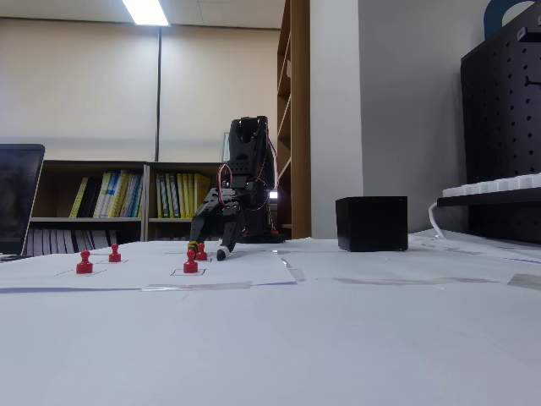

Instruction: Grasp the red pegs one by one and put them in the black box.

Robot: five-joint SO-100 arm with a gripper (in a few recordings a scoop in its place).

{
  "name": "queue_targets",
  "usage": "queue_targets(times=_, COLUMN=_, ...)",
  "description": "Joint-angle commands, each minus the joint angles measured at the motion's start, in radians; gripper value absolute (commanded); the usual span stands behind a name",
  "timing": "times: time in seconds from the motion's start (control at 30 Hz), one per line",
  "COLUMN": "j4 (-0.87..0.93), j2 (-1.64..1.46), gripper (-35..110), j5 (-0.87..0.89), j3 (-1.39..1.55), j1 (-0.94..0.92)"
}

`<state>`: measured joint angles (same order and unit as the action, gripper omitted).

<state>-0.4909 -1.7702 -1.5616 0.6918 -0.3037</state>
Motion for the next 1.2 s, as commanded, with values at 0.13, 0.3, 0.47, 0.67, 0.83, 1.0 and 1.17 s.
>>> queue_targets(times=0.13, j4=-0.135, j2=-0.077, gripper=16, j5=0.029, j3=0.029, j1=-0.032)
queue_targets(times=0.3, j4=-0.150, j2=-0.075, gripper=16, j5=0.040, j3=0.005, j1=-0.032)
queue_targets(times=0.47, j4=-0.155, j2=-0.074, gripper=16, j5=0.052, j3=-0.026, j1=-0.037)
queue_targets(times=0.67, j4=-0.179, j2=-0.074, gripper=15, j5=0.040, j3=-0.041, j1=-0.037)
queue_targets(times=0.83, j4=-0.183, j2=-0.074, gripper=12, j5=0.041, j3=-0.043, j1=-0.037)
queue_targets(times=1.0, j4=-0.183, j2=-0.074, gripper=6, j5=0.040, j3=-0.041, j1=-0.041)
queue_targets(times=1.17, j4=-0.178, j2=-0.069, gripper=4, j5=0.035, j3=-0.040, j1=-0.044)
